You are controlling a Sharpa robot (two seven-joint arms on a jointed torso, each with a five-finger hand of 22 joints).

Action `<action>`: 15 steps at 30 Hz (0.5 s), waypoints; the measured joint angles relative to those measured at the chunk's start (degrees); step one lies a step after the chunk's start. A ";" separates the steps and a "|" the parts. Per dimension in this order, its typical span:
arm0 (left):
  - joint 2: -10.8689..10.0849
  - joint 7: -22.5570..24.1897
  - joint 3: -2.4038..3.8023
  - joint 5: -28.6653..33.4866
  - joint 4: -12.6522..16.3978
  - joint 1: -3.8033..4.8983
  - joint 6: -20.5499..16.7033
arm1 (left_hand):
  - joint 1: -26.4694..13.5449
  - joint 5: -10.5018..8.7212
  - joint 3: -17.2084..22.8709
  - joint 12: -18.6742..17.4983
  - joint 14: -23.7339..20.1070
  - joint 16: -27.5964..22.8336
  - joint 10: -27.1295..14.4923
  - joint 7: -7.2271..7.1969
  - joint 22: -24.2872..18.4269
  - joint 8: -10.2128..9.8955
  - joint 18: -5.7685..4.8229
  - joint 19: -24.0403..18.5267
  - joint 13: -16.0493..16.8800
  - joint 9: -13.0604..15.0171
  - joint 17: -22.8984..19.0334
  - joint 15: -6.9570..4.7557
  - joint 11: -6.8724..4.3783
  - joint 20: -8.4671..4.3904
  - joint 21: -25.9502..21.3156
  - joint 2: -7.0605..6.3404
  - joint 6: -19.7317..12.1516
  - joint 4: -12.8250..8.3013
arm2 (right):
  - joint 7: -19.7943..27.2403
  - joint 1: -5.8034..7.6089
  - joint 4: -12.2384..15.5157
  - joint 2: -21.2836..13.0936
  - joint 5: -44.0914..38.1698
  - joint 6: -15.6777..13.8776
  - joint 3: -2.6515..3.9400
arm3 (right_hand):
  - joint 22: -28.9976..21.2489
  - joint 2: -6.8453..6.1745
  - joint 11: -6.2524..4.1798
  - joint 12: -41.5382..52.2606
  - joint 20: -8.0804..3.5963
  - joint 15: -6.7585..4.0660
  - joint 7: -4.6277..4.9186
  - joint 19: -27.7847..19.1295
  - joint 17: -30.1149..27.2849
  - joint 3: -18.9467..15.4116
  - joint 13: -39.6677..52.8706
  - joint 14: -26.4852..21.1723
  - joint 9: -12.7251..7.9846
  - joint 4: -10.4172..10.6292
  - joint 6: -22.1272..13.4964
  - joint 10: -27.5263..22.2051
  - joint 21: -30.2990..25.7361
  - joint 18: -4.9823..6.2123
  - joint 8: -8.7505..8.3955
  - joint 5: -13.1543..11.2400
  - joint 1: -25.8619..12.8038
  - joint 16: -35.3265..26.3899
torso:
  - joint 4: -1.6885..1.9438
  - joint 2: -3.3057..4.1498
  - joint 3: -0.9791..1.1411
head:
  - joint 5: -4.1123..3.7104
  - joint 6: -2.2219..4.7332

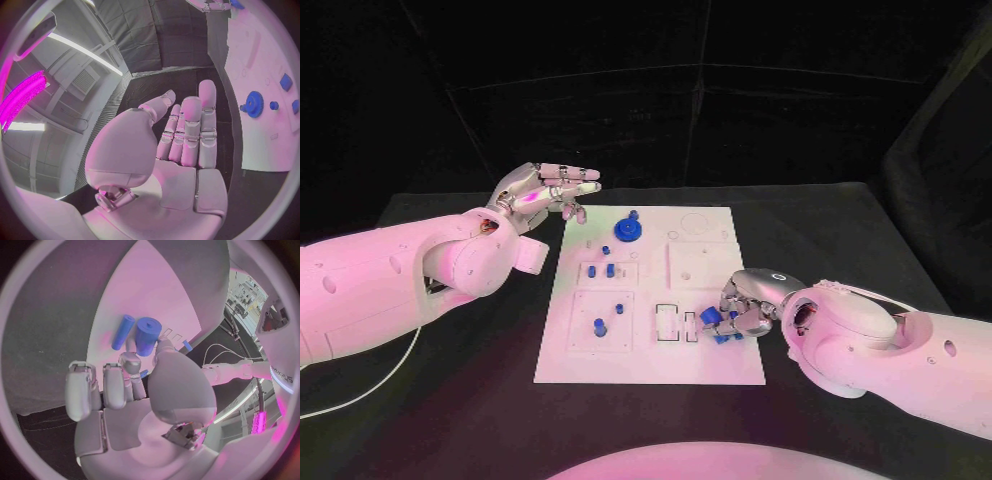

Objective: Assemble the parts on the task board

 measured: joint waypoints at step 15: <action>-0.23 -0.13 -0.17 0.00 0.08 0.00 0.26 | 0.00 0.00 0.00 0.39 0.00 0.00 0.00 0.00 -0.02 0.00 0.00 0.00 0.00 0.00 -0.12 0.00 0.00 0.00 0.00 0.00 0.00 0.00 | -0.29 -1.09 0.32 0.72 -1.51 -3.53 -0.06 | -0.01 3.35 -0.63 1.53 -0.21 -0.61 -0.76 0.21 2.34 0.26 2.85 0.00 1.35 -0.60 0.45 0.63 0.73 -0.91 1.32 7.05 3.57 1.30 | 0.01 -0.02 -0.05 | 0.22 -0.15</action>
